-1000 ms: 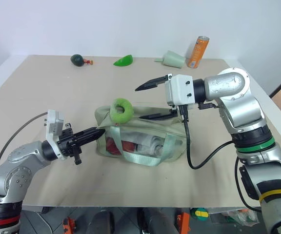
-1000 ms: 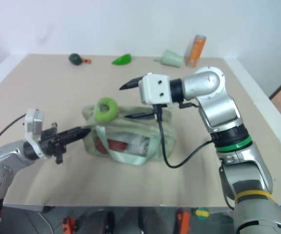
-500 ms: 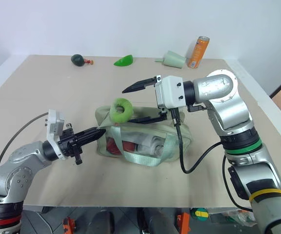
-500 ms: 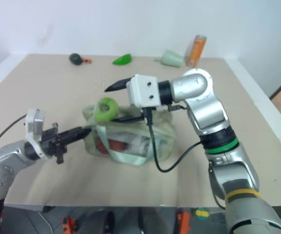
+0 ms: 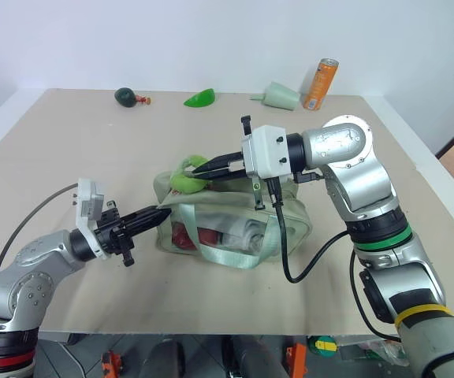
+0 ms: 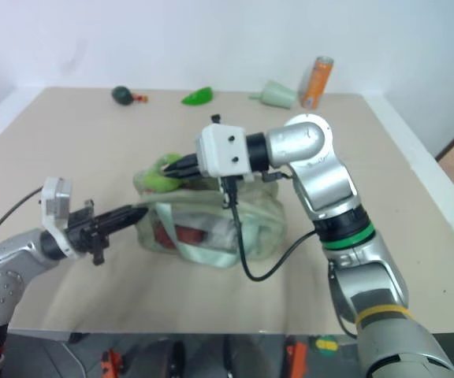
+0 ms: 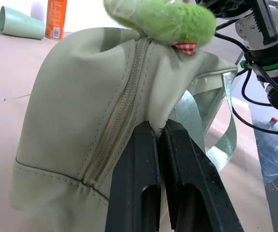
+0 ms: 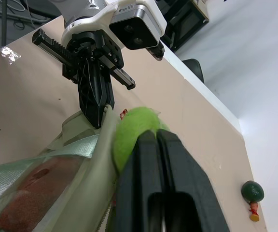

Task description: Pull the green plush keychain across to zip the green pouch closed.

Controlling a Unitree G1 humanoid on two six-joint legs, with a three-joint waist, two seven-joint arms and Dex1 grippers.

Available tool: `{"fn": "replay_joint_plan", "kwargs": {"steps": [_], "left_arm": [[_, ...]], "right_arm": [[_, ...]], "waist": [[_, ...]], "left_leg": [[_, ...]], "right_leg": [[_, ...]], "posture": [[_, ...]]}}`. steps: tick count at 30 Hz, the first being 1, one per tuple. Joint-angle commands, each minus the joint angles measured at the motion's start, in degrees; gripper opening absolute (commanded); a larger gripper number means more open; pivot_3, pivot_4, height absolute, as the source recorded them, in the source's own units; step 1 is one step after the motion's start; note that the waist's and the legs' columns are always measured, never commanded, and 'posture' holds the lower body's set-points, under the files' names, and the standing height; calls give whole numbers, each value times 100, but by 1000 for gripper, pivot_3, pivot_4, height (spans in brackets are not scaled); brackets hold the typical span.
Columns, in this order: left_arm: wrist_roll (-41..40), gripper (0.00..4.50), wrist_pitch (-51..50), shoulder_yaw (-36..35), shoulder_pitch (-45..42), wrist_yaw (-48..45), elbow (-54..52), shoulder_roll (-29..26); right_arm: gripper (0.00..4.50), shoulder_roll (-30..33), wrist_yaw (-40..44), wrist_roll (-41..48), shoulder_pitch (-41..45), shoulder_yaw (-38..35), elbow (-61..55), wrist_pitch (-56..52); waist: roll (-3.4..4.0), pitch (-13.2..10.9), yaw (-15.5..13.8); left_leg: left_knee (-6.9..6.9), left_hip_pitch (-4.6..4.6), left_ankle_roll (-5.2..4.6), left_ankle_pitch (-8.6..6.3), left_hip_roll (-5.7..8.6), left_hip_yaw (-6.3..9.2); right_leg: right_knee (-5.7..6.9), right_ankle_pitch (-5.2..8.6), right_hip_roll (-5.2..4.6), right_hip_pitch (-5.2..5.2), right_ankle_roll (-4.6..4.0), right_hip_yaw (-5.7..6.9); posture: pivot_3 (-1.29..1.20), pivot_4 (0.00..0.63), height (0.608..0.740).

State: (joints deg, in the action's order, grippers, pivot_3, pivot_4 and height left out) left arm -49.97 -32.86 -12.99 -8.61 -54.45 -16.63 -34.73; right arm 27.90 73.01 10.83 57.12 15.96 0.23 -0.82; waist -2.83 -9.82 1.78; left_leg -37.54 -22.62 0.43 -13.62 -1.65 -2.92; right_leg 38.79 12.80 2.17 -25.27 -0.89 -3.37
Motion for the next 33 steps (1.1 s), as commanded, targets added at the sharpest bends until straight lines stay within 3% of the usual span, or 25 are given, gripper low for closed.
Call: {"fn": "replay_joint_plan", "kwargs": {"steps": [1,2,4,13,33], "left_arm": [[12,0,-44,86,41,-9,-111,9],[11,0,-41,87,40,-5,-104,11],[8,0,-40,90,41,8,-103,18],[-1,0,-26,80,47,29,-82,63],[-6,0,18,8,119,85,-138,121]], "right_arm": [[30,127,83,10,73,-62,-126,-18],[30,155,95,22,82,-93,-113,-52],[550,267,146,237,144,-231,-175,-467],[3590,440,120,141,156,-203,-171,-489],[3590,123,96,-685,457,75,743,1238]], "waist": [[0,0,0],[0,0,0],[0,0,0],[0,0,0],[0,0,2]], "left_leg": [[0,0,0,0,0,0],[0,0,0,0,0,0],[0,0,0,0,0,-1],[0,1,0,0,-1,1],[1,1,0,0,0,-1]], "right_leg": [[0,0,0,0,0,0],[0,0,0,0,0,0],[0,0,-1,0,0,0],[1,0,2,0,-1,1],[1,0,1,-1,-2,0]], "posture": [[0,150,740],[0,150,740],[0,150,740],[0,150,740],[0,150,740]]}}
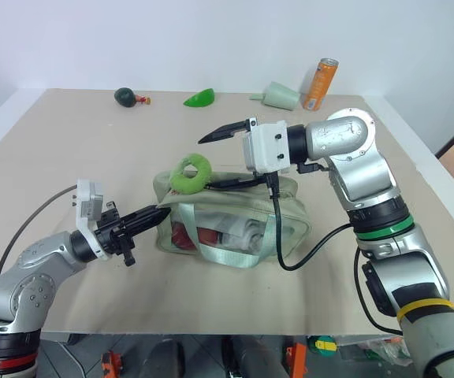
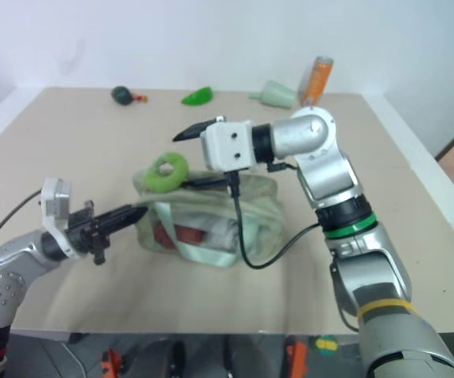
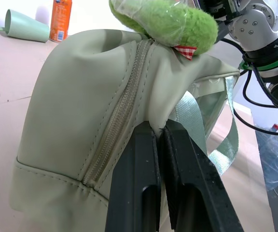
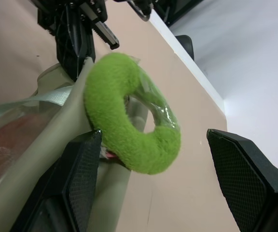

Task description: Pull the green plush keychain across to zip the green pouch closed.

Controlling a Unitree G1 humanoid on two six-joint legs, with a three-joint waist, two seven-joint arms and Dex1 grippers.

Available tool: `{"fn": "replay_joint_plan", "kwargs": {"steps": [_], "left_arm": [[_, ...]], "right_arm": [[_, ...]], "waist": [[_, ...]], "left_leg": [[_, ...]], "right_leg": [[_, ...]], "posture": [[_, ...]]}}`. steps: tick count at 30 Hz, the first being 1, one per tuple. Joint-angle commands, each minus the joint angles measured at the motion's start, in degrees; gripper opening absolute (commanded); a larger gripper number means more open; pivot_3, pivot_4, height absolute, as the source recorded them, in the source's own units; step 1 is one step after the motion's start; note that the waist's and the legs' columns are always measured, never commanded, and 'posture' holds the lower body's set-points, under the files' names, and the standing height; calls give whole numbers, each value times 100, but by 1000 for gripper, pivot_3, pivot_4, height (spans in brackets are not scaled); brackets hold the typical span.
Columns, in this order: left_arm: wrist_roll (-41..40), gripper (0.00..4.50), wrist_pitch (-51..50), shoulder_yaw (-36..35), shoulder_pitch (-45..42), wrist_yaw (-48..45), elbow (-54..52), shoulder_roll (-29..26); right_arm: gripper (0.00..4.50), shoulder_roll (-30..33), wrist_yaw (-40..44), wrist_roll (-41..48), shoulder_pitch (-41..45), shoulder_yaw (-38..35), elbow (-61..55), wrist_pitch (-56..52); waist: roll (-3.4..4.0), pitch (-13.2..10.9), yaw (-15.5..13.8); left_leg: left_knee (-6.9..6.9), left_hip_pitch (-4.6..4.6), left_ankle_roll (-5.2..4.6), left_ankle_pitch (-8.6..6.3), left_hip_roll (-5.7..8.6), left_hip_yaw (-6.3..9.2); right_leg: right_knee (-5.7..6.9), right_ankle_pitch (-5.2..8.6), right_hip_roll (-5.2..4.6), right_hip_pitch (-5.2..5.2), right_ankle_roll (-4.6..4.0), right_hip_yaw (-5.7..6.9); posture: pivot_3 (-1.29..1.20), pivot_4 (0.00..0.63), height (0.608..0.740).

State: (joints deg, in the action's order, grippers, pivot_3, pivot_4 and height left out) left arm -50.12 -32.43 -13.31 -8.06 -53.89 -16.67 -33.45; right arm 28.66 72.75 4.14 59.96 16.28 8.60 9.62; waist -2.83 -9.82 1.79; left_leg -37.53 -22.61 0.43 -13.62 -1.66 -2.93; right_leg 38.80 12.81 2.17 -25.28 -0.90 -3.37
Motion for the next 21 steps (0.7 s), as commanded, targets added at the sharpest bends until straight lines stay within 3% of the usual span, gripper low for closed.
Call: {"fn": "replay_joint_plan", "kwargs": {"steps": [1,15,16,21], "left_arm": [[0,0,-27,27,71,29,-138,-9],[-27,0,-11,14,106,82,-166,1],[-26,0,-9,9,110,89,-169,2],[-25,0,4,-11,129,115,-187,7]], "right_arm": [[3590,58,159,-20,164,55,-104,240],[3590,-451,-25,-133,382,210,269,477],[3353,-470,0,-119,379,221,300,482],[3353,-465,74,-86,332,253,361,540]], "waist": [[0,0,0],[0,0,2],[0,0,2],[0,0,2]], "left_leg": [[0,0,0,0,0,-1],[0,5,1,1,-1,1],[0,5,1,1,-1,1],[0,5,1,1,0,-2]], "right_leg": [[0,0,0,0,0,0],[7,0,1,1,-3,2],[7,0,0,1,-3,2],[6,0,-2,1,-3,0]], "posture": [[0,150,740],[0,150,740],[0,150,740],[0,150,740]]}}
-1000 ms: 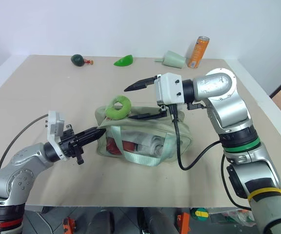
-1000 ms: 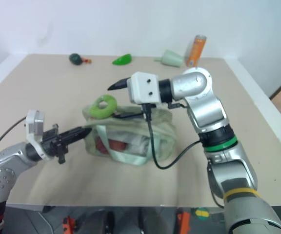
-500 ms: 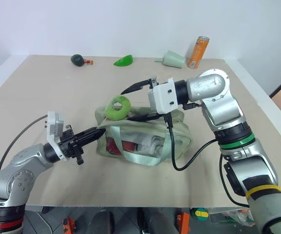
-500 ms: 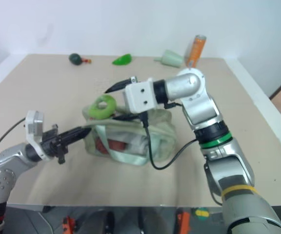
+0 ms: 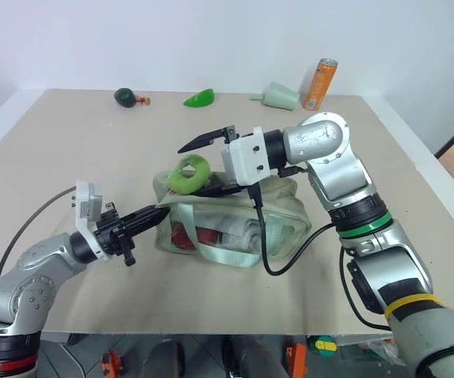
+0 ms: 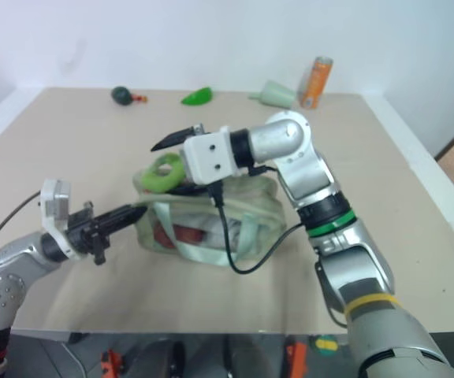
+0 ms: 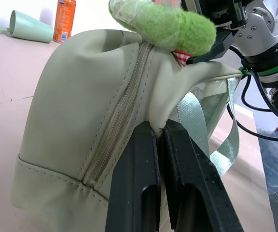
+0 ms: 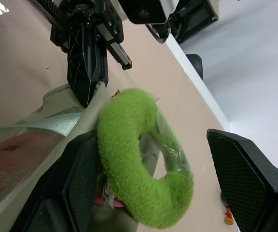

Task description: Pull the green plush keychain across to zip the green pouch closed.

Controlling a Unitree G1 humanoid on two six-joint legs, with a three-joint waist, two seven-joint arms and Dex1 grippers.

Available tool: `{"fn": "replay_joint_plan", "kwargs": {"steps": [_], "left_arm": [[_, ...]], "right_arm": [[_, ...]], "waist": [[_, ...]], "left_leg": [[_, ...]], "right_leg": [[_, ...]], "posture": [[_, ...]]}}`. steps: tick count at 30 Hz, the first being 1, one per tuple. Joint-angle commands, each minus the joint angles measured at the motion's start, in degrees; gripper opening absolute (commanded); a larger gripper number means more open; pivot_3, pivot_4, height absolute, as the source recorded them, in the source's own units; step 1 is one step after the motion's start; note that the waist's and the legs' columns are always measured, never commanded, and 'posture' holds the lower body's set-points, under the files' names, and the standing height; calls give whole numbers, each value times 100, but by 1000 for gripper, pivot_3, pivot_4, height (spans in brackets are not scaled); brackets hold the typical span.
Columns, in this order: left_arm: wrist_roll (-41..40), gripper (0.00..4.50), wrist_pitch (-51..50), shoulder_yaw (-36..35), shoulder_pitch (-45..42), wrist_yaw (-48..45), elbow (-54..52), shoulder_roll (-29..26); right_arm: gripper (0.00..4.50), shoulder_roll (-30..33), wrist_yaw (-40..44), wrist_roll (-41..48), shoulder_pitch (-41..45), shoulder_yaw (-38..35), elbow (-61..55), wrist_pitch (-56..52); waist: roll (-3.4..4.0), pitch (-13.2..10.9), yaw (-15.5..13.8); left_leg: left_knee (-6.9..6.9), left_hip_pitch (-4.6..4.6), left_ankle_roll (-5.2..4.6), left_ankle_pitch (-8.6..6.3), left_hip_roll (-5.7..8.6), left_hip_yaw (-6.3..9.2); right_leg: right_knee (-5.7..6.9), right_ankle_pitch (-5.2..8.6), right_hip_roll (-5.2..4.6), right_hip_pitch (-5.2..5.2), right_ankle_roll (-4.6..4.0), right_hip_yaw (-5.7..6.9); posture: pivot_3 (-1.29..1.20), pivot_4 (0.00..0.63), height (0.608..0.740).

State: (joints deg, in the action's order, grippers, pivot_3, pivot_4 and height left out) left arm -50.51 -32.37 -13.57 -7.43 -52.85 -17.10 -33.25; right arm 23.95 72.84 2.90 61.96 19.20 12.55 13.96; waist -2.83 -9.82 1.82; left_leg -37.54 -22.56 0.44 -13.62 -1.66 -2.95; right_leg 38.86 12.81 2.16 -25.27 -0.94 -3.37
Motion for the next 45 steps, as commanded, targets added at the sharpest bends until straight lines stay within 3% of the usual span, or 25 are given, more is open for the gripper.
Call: {"fn": "replay_joint_plan", "kwargs": {"steps": [1,4,9,16,22,34,45], "left_arm": [[15,0,3,13,69,18,-147,-10],[18,0,10,10,74,28,-149,-4],[15,0,8,16,61,15,-132,-1],[28,0,7,33,11,-8,-79,-1],[50,0,17,38,-23,-25,-40,-6],[73,0,40,39,-31,-34,-9,2],[164,0,94,223,-280,-172,235,53]], "right_arm": [[3353,25,92,47,120,-34,-33,117],[3184,87,187,93,74,-25,-68,92],[1789,136,73,-12,32,-68,-112,-82],[1789,198,78,-9,-35,-58,-247,-352],[18,256,196,112,-54,-87,-288,-373],[18,350,104,95,39,-220,-114,-383],[18,2110,530,191,-155,-846,-525,-1167]], "waist": [[0,0,0],[0,0,0],[0,0,0],[0,0,1],[0,0,1],[0,0,1],[2,-1,-61]], "left_leg": [[0,0,0,0,0,1],[0,0,0,0,0,2],[0,0,0,0,0,1],[0,0,0,0,0,0],[0,0,0,0,0,2],[0,0,0,0,0,1],[1,-4,-2,-1,9,1]], "right_leg": [[0,0,0,0,0,0],[1,0,1,0,-1,1],[1,0,1,0,-1,1],[1,1,0,0,-2,1],[1,1,0,0,-2,2],[1,1,0,0,-2,2],[-2,5,-6,-1,-6,2]], "posture": [[0,150,740],[0,150,740],[0,150,740],[0,150,740],[0,150,740],[0,150,740],[0,150,740]]}}
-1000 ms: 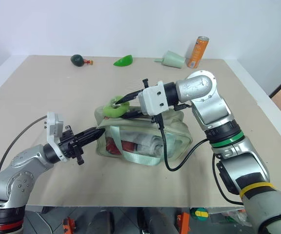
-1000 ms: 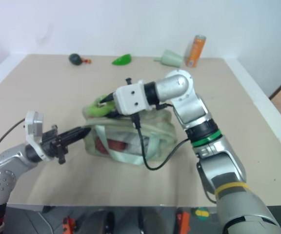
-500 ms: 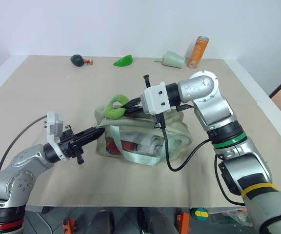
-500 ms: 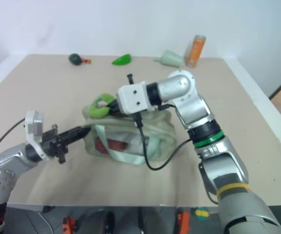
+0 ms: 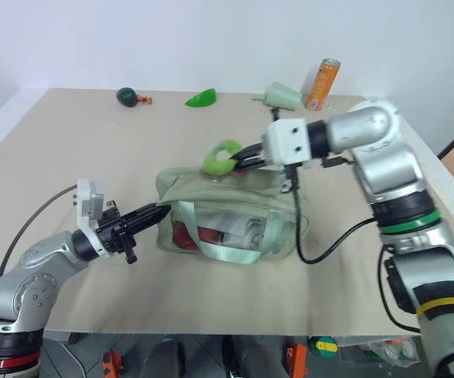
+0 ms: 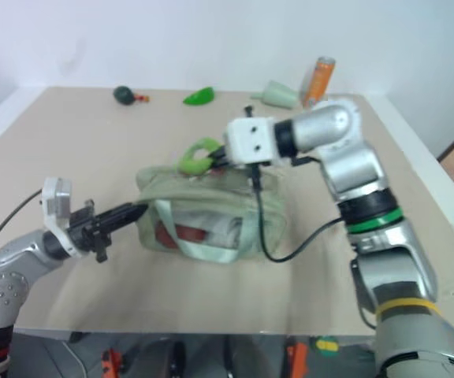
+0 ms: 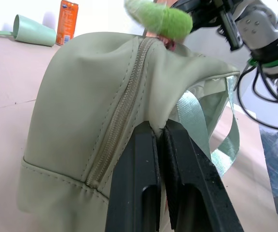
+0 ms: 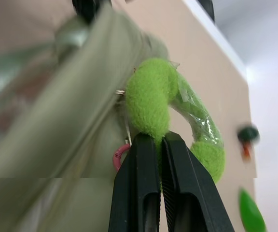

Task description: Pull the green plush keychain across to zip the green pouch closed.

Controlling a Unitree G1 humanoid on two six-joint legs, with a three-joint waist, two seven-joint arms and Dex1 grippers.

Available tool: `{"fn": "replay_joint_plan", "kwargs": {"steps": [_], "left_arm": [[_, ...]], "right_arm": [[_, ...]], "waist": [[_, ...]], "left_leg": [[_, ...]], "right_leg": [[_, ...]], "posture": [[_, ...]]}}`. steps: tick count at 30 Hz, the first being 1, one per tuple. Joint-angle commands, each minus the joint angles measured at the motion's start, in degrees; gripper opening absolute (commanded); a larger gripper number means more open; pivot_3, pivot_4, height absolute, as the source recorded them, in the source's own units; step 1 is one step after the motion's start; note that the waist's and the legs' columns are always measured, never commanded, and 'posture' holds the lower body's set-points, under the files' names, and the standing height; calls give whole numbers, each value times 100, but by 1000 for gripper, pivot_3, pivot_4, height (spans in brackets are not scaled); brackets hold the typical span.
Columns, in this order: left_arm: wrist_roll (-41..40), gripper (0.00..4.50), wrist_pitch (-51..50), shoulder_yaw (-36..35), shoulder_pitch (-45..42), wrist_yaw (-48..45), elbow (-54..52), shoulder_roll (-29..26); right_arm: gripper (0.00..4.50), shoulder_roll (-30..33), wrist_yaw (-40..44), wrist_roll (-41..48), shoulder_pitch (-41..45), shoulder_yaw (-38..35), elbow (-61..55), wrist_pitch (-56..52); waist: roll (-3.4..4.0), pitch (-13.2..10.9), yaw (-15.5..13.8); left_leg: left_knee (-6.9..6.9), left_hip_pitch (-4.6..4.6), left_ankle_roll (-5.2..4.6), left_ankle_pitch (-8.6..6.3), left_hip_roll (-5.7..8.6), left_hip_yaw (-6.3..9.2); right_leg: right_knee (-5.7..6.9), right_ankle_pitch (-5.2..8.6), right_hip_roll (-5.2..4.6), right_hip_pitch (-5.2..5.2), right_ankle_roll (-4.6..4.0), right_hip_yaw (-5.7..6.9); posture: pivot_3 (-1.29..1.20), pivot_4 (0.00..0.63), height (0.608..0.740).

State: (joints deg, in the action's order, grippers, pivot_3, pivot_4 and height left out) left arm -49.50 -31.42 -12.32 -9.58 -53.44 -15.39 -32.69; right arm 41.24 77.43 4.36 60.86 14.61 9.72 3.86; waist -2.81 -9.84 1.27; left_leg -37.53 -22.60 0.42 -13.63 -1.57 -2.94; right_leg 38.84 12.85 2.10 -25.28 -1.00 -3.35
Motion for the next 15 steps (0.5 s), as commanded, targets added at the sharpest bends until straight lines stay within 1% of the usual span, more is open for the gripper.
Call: {"fn": "replay_joint_plan", "kwargs": {"steps": [1,2,6,9,12,15], "left_arm": [[70,0,3,116,-92,-134,93,-4],[80,0,10,131,-119,-154,121,-3],[145,0,37,209,-259,-234,261,21],[167,0,40,231,-285,-279,294,38],[199,0,39,262,-309,-309,324,63],[207,0,31,271,-315,-317,332,74]], "right_arm": [[18,509,84,46,-90,-417,-286,-182],[18,630,93,40,-137,-456,-326,-201],[18,1470,194,-27,-581,-746,-624,-601],[18,1941,159,-109,-870,-875,-737,-741],[18,2564,-101,-552,-1123,-1020,-523,-669],[18,2877,-352,-751,-1204,-1077,-376,-644]], "waist": [[0,0,-6],[0,0,-4],[3,-2,-31],[4,-2,-24],[4,-2,-22],[9,-5,-19]], "left_leg": [[0,1,0,0,0,0],[1,0,0,0,0,-1],[1,0,-1,1,0,0],[0,-5,-3,1,0,-13],[0,-5,-4,1,4,-17],[-1,-4,-4,1,8,-21]], "right_leg": [[-1,1,1,0,0,0],[-1,1,1,0,0,-1],[0,1,1,2,2,1],[-1,5,-12,2,4,7],[-6,6,-21,3,6,10],[-6,5,-26,4,9,8]], "posture": [[0,150,740],[0,150,740],[0,150,740],[0,150,740],[0,150,740],[0,150,740]]}}
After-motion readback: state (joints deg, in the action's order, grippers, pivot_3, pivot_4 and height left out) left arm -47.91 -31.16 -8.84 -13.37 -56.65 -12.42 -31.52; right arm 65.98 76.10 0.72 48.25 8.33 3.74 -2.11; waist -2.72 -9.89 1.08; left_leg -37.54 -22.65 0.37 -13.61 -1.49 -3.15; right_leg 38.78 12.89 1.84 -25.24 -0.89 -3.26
